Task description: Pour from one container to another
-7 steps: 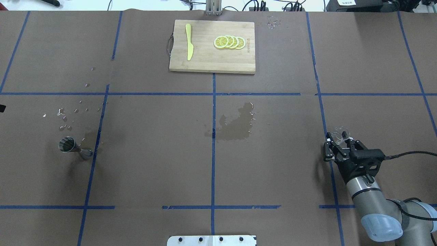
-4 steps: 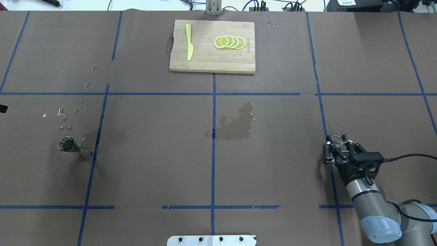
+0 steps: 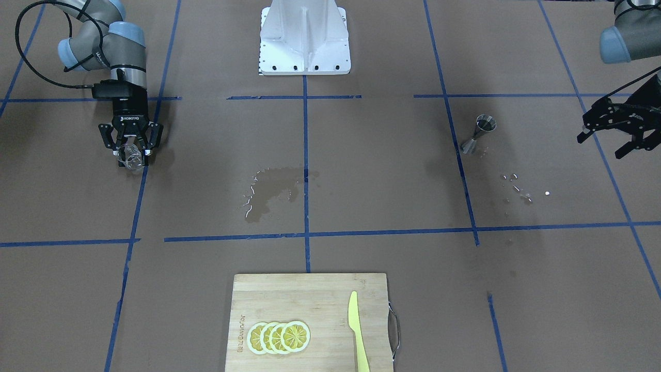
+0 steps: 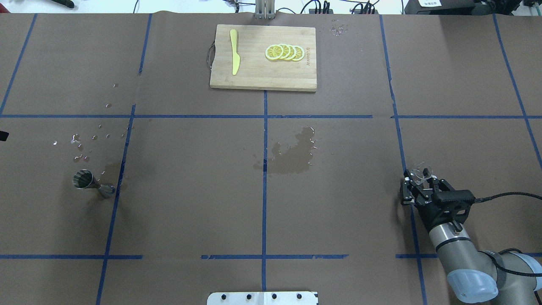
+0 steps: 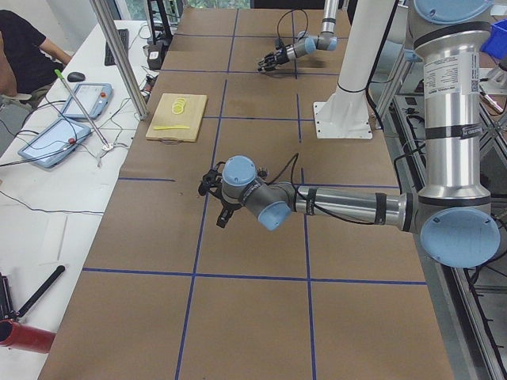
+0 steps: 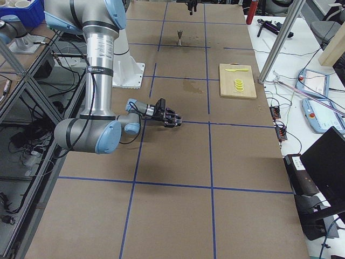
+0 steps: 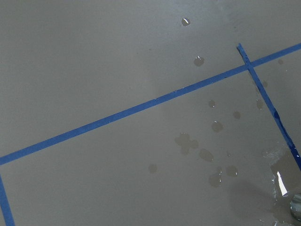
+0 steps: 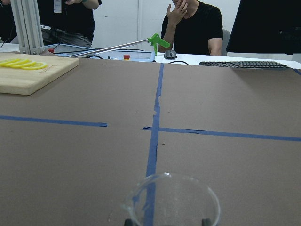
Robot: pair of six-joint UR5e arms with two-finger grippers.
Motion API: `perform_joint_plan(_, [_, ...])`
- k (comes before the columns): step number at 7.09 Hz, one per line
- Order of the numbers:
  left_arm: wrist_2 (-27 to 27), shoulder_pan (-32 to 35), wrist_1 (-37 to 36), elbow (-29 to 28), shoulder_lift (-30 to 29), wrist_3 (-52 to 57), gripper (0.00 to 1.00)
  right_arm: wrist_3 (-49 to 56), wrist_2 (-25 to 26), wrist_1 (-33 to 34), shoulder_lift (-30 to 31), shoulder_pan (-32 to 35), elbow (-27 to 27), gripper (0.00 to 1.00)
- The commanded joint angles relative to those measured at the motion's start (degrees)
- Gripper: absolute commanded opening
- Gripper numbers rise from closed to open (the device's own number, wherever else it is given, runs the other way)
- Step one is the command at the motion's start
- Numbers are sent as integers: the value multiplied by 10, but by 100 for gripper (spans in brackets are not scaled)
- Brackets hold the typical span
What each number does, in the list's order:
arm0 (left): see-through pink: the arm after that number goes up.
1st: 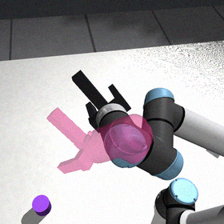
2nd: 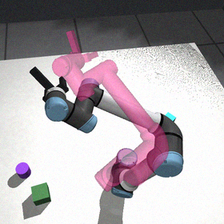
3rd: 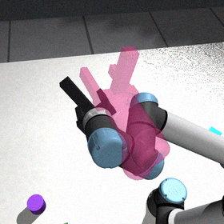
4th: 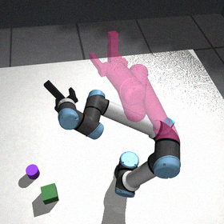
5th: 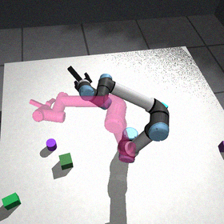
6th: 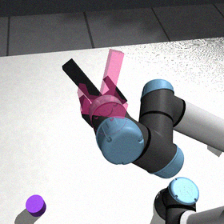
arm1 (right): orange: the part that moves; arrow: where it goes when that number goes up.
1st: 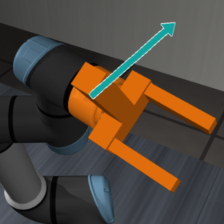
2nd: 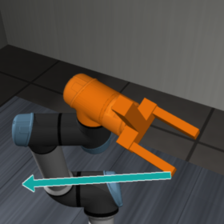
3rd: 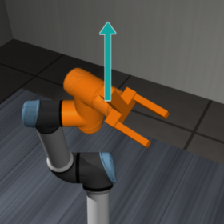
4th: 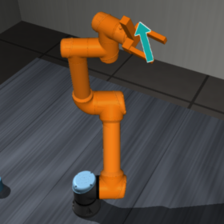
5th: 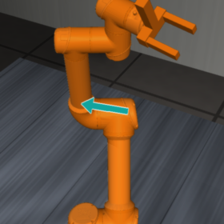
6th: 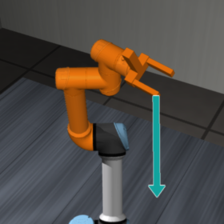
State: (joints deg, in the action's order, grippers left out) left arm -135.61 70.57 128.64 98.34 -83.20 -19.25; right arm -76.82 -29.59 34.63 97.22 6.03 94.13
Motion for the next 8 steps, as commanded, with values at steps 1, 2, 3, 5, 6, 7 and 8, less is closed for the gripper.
perform_joint_plan(1, [0,0,0,2,2,0,100,0,0,0,1,-1,0,69])
perform_joint_plan(2, [0,0,0,2,2,0,100,0,0,0,1,-1,0,74])
perform_joint_plan(3, [0,0,0,2,5,0,100,0,0,0,1,-1,0,78])
perform_joint_plan(5, [1,0,1,4,4,0,100,0,-1,0,0,-2,0,78])
perform_joint_plan(6, [1,0,0,4,4,0,100,0,-1,0,0,-1,-1,78])
perform_joint_plan(7, [1,0,0,7,5,0,100,0,-1,-1,0,-2,0,78])
perform_joint_plan(8, [1,0,0,9,5,-1,100,0,-1,0,0,-2,0,78])
